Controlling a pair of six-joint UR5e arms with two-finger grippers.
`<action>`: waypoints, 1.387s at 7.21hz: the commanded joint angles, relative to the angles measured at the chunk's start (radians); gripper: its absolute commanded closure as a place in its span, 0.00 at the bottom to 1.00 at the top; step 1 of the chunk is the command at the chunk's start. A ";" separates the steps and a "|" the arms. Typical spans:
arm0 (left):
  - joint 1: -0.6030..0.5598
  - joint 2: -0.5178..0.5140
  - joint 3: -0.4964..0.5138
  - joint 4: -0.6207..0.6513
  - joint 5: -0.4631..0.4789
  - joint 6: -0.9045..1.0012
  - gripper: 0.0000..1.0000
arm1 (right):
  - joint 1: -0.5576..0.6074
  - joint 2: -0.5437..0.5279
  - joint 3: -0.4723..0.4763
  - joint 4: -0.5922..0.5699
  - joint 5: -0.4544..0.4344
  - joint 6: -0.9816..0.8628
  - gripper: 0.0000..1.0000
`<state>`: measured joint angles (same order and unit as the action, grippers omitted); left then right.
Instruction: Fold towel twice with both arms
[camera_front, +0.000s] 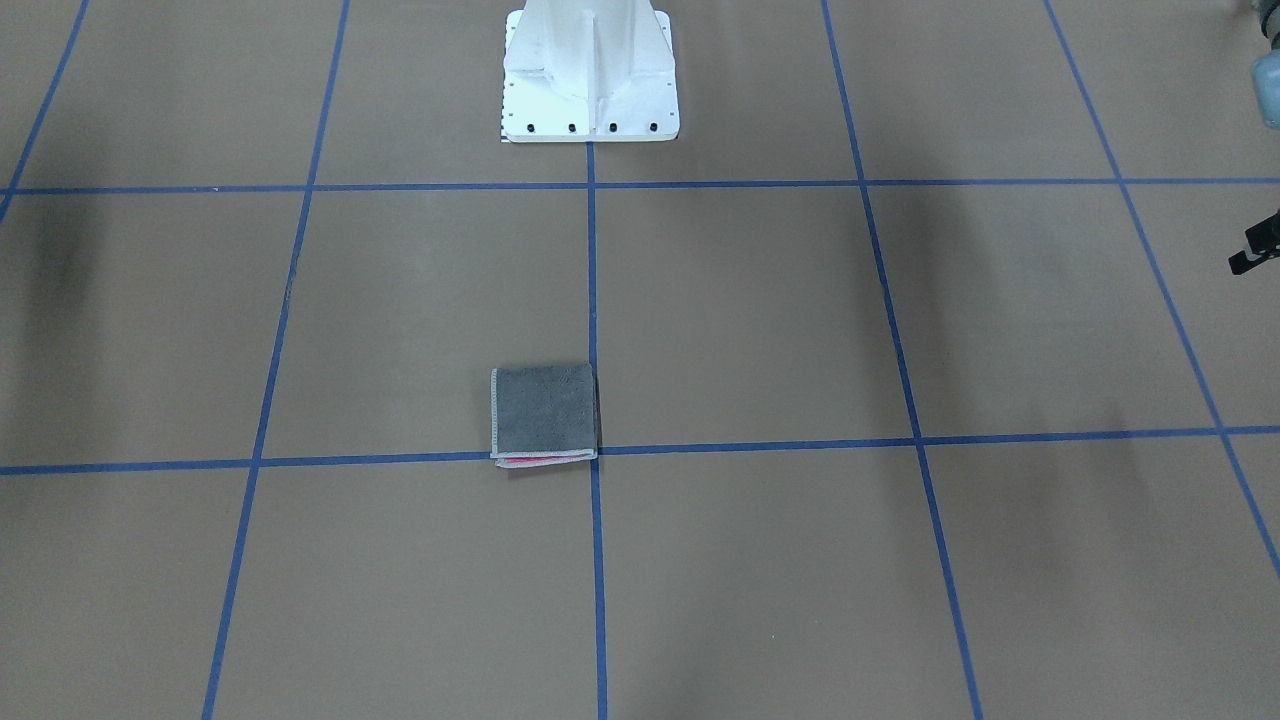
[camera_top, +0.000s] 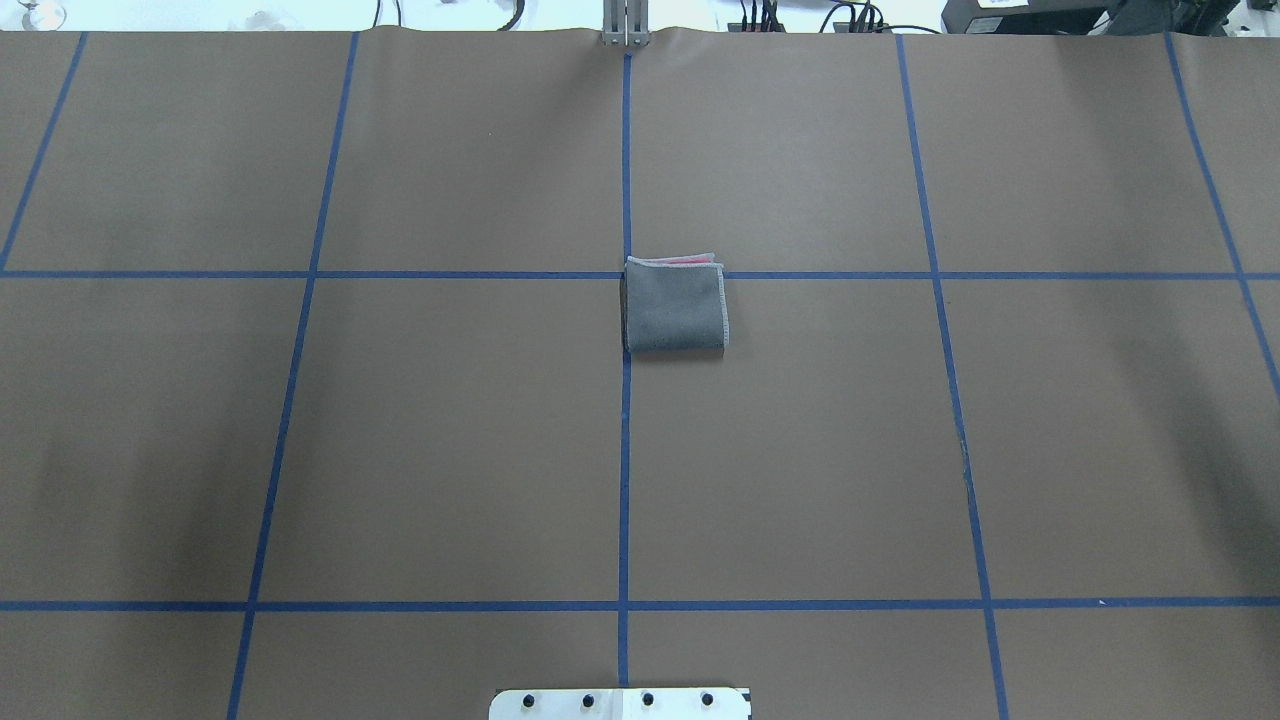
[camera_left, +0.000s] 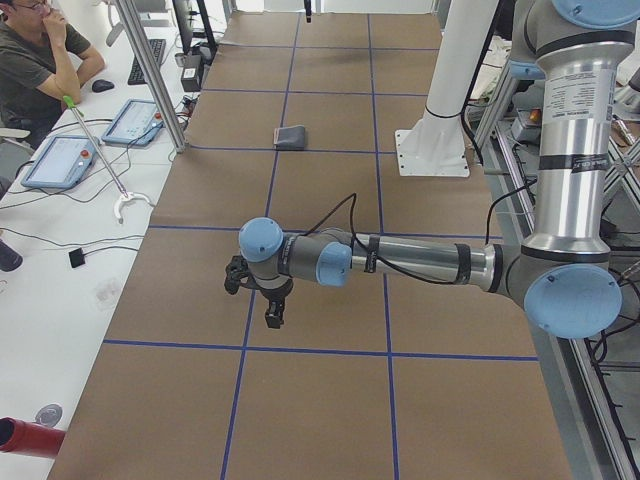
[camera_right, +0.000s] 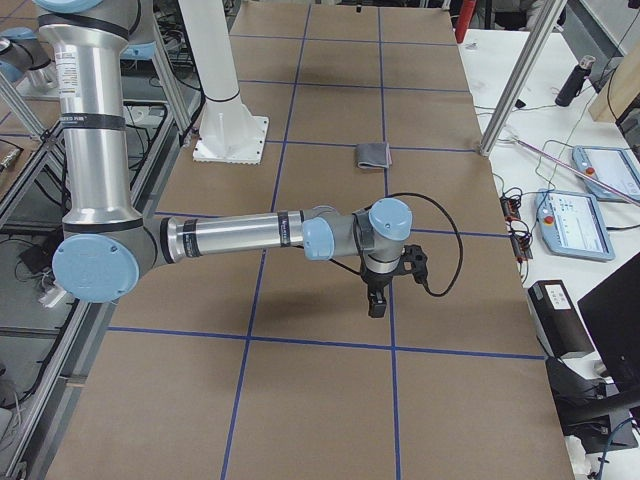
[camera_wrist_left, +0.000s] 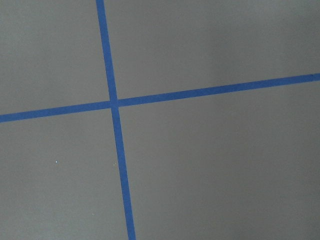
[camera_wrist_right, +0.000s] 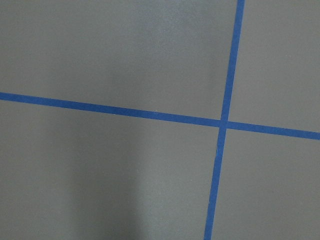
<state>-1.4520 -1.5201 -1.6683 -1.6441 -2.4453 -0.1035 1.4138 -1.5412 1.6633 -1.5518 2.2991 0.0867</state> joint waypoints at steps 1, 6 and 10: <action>-0.019 0.028 -0.018 -0.005 0.020 -0.004 0.00 | 0.001 -0.011 0.003 0.001 0.010 0.001 0.00; -0.018 -0.018 0.005 -0.002 0.019 -0.012 0.00 | 0.001 -0.034 0.012 -0.005 0.008 0.008 0.00; -0.018 -0.015 0.001 -0.003 0.017 -0.012 0.00 | 0.001 -0.017 0.012 -0.002 0.013 0.015 0.00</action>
<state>-1.4688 -1.5377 -1.6641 -1.6435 -2.4303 -0.1150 1.4143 -1.5612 1.6771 -1.5551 2.3103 0.1008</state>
